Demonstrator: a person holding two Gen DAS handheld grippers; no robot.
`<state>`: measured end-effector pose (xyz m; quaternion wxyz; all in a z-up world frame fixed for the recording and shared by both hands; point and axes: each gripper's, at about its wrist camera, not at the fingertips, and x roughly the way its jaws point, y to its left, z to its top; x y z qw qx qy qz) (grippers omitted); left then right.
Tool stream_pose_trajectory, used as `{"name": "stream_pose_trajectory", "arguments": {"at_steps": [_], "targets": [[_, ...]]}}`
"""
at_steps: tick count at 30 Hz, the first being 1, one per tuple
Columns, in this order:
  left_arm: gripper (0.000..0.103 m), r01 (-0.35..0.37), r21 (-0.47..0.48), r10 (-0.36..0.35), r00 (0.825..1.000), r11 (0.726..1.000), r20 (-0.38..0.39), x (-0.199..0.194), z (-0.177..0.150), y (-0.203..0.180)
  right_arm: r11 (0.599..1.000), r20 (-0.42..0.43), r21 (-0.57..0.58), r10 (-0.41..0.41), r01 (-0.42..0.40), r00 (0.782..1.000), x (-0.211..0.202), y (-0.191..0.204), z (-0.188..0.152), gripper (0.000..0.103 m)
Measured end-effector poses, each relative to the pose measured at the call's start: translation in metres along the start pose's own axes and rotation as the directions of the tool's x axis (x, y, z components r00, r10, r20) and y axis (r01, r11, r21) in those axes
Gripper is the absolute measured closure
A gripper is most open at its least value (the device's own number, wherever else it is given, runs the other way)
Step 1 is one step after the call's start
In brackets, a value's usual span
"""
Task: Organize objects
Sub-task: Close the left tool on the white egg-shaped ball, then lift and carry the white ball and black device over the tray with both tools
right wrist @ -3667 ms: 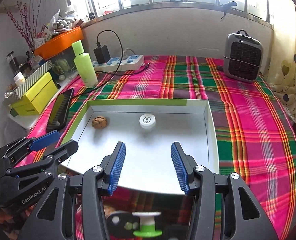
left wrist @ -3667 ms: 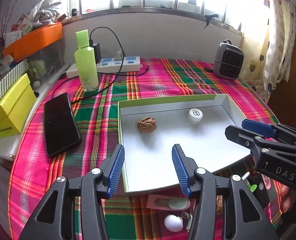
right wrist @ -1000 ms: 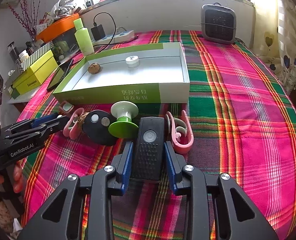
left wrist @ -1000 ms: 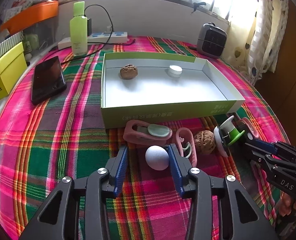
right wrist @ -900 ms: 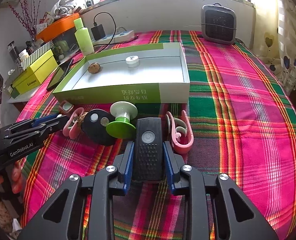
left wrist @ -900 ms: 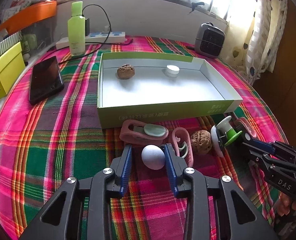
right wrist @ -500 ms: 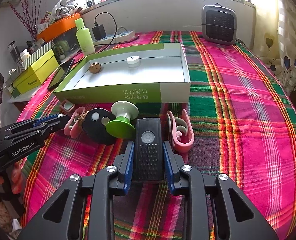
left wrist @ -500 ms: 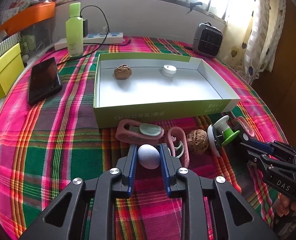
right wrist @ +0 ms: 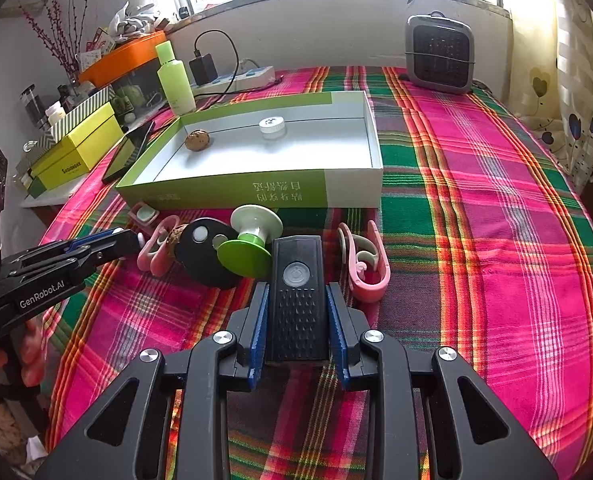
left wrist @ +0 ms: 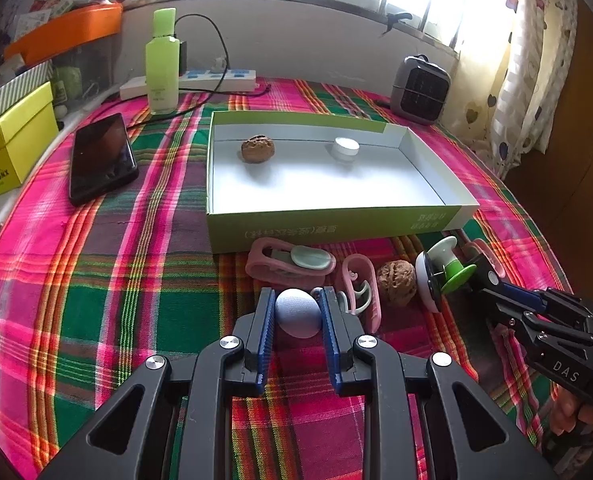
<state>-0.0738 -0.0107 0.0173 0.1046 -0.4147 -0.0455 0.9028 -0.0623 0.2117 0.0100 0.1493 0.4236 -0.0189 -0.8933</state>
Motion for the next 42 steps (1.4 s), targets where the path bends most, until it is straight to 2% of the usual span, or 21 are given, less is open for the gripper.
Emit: {"name": "stream_pose_trajectory", "arguments": {"at_steps": [27, 30, 33, 42], "targets": [[0.082, 0.008, -0.007, -0.008, 0.999, 1.0, 0.042, -0.022, 0.001, -0.003, 1.0, 0.033, 0.012, 0.01, -0.011, 0.999, -0.017, -0.002, 0.003, 0.074], [0.082, 0.012, -0.004, -0.012, 0.999, 1.0, 0.046, -0.023, 0.002, -0.004, 0.997, 0.043, 0.042, 0.06, -0.062, 0.997, -0.023, -0.005, 0.004, 0.074], [0.082, 0.016, -0.004, -0.015, 0.999, 1.0, 0.044, -0.022, 0.003, -0.005, 1.0, 0.048, 0.026, 0.013, -0.014, 0.999, -0.025, -0.005, 0.007, 0.074], [0.082, 0.024, 0.019, -0.025, 0.998, 1.0, 0.059, -0.025, 0.016, -0.013, 1.0, 0.053, 0.008, 0.02, -0.02, 0.998, -0.023, -0.001, 0.017, 0.074]]}}
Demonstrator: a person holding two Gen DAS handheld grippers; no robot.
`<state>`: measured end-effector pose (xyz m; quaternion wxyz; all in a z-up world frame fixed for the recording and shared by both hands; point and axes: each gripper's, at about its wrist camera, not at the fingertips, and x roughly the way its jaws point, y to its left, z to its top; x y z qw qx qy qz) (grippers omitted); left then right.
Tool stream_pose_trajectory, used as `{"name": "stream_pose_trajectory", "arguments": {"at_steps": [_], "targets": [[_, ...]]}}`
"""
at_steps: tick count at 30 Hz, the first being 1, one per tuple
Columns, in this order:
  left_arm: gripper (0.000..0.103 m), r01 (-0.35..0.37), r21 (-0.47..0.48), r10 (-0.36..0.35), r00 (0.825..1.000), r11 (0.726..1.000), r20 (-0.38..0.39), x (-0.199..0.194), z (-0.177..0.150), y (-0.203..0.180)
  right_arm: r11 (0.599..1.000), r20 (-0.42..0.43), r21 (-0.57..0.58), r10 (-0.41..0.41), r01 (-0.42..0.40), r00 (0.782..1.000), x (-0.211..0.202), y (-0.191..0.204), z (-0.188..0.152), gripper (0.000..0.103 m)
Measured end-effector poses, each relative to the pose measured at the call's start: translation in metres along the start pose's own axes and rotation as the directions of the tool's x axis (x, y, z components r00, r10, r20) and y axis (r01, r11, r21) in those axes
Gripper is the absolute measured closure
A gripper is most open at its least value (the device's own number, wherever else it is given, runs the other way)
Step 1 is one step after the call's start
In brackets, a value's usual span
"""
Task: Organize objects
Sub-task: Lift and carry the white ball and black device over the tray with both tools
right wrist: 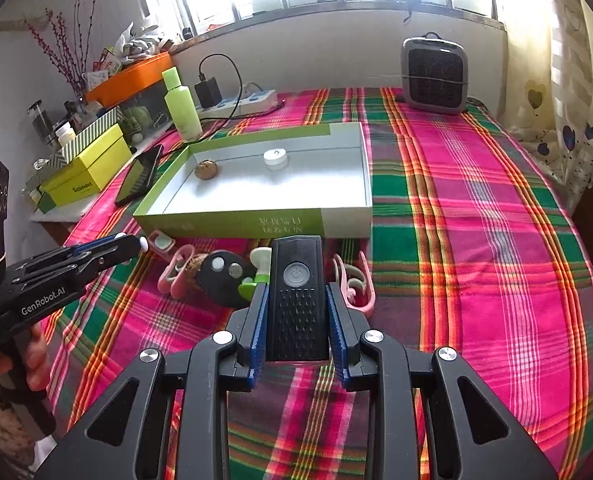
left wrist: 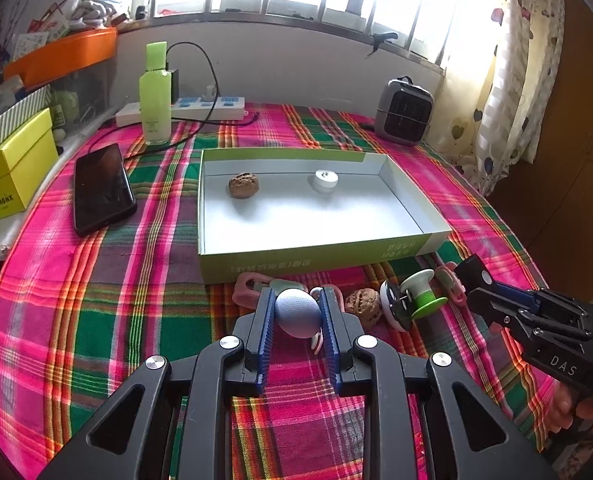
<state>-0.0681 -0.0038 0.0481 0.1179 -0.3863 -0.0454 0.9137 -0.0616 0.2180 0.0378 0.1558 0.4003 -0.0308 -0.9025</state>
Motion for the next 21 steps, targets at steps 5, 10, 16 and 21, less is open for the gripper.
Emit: {"name": "stream_pose_trajectory", "arguments": {"at_steps": [5, 10, 16, 21], "targets": [[0.082, 0.009, 0.0, -0.009, 1.0, 1.0, 0.0, 0.004, 0.009, -0.001, 1.0, 0.005, -0.016, 0.0, 0.0, 1.0, 0.001, 0.001, 0.009, 0.074], [0.082, 0.013, 0.012, -0.013, 1.0, 1.0, 0.004, 0.01, 0.02, -0.005, 1.0, 0.0, -0.031, 0.0, 0.0, 1.0, 0.007, 0.001, 0.021, 0.074], [0.082, 0.009, 0.019, -0.009, 1.0, 1.0, 0.004, 0.022, 0.036, -0.006, 0.999, -0.009, -0.035, 0.002, -0.002, 1.0, 0.016, -0.004, 0.037, 0.074], [0.082, 0.009, 0.013, -0.009, 1.0, 1.0, 0.0, 0.036, 0.052, -0.006, 0.999, -0.028, -0.034, 0.012, -0.013, 1.0, 0.03, -0.009, 0.055, 0.074]]}}
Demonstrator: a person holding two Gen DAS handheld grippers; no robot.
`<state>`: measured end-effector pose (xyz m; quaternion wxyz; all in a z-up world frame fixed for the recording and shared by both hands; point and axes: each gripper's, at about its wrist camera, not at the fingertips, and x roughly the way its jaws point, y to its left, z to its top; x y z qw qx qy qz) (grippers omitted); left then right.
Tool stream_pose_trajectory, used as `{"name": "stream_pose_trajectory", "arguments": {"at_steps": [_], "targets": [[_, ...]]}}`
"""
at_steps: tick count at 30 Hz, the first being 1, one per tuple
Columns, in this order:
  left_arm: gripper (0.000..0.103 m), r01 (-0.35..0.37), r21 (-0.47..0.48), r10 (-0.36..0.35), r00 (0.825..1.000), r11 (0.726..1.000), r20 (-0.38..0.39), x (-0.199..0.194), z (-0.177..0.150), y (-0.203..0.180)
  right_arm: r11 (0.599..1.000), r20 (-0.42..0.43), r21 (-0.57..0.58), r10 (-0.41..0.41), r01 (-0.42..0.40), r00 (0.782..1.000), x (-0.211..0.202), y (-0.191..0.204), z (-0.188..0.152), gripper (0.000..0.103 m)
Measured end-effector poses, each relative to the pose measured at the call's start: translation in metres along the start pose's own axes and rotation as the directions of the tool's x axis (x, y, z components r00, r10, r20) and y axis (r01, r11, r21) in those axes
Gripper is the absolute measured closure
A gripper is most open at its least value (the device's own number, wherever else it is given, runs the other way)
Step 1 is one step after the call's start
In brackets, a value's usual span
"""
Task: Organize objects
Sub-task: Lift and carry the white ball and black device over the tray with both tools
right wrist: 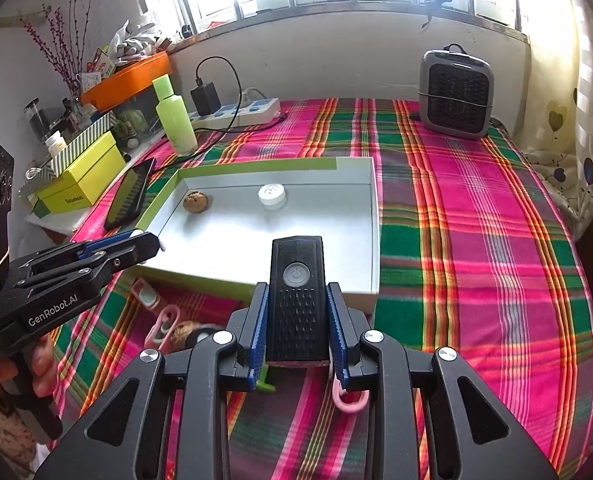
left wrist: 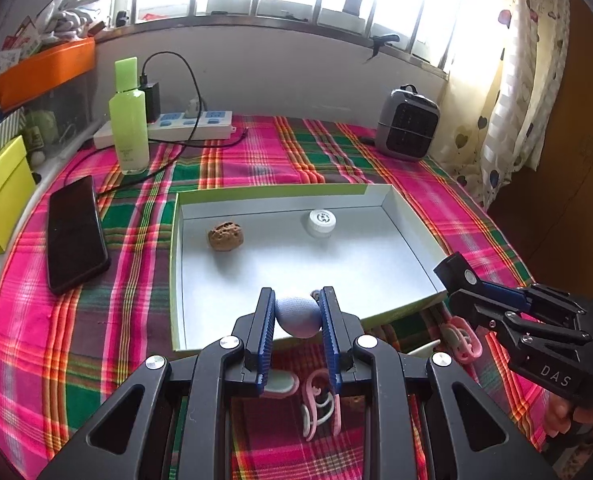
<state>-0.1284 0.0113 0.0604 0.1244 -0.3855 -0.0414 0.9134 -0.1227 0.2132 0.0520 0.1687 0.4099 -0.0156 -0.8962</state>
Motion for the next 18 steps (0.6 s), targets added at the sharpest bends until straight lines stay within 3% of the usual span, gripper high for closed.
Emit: {"name": "stream_pose_trajectory", "arguments": {"at_steps": [18], "targets": [[0.082, -0.02, -0.002, 0.02, 0.999, 1.0, -0.042, 0.066, 0.052, -0.001, 1.0, -0.062, 0.013, -0.02, 0.02, 0.998, 0.061, -0.022, 0.052, 0.074]]}}
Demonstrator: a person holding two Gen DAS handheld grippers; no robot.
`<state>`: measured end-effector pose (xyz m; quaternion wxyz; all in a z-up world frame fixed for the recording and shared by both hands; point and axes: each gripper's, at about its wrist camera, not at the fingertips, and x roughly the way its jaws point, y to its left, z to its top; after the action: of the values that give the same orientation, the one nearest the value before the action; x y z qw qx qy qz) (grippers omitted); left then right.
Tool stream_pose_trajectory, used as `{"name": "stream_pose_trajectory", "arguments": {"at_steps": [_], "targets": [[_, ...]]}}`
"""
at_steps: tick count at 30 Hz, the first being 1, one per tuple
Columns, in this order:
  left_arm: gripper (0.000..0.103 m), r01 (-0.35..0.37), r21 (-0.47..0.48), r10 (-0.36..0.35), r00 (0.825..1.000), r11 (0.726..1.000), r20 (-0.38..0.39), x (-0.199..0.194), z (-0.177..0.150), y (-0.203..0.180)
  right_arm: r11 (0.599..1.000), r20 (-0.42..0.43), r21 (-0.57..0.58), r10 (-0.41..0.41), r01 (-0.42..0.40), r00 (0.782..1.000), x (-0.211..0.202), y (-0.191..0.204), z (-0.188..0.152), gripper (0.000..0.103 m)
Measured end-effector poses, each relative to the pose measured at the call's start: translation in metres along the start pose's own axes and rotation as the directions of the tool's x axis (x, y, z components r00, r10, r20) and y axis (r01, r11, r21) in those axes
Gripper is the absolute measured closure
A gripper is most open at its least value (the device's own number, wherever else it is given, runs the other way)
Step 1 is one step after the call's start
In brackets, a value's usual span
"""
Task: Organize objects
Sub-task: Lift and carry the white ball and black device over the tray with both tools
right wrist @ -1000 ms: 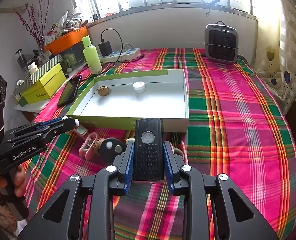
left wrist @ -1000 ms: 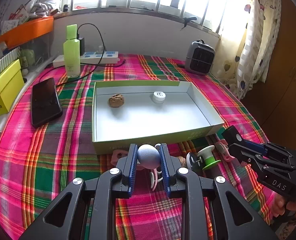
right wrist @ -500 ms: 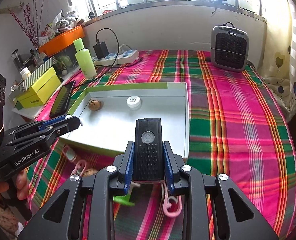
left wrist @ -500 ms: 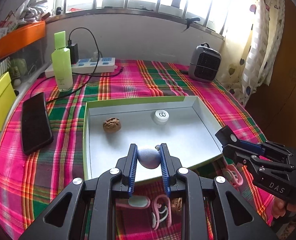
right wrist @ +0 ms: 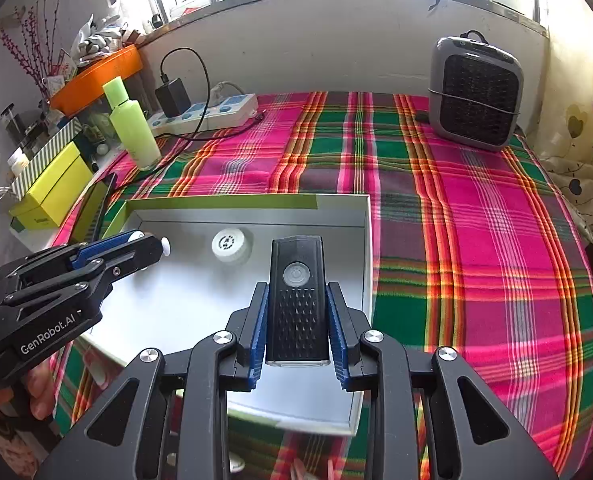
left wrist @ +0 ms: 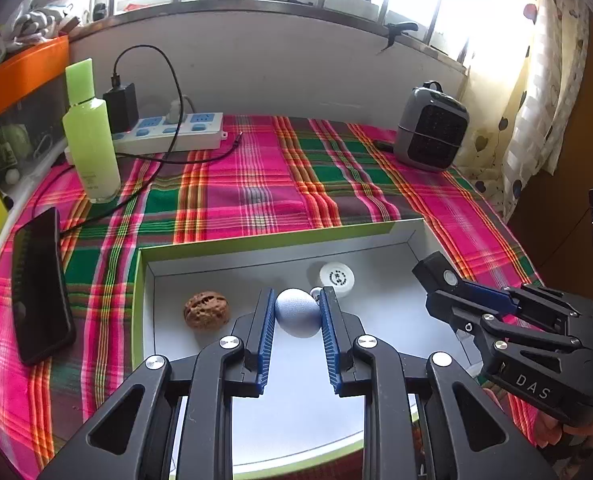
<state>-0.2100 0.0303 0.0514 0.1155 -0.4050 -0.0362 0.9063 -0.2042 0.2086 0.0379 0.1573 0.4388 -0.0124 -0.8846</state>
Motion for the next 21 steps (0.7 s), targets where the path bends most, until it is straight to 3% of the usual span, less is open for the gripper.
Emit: {"name": "stream_pose_trajectory", "arguments": {"at_steps": [21], "targets": [[0.082, -0.028, -0.025, 0.026, 0.997, 0.999, -0.073, 0.046, 0.013, 0.008, 1.0, -0.033, -0.018, -0.009, 0.009, 0.999, 0.031, -0.007, 0.016, 0.074]]}}
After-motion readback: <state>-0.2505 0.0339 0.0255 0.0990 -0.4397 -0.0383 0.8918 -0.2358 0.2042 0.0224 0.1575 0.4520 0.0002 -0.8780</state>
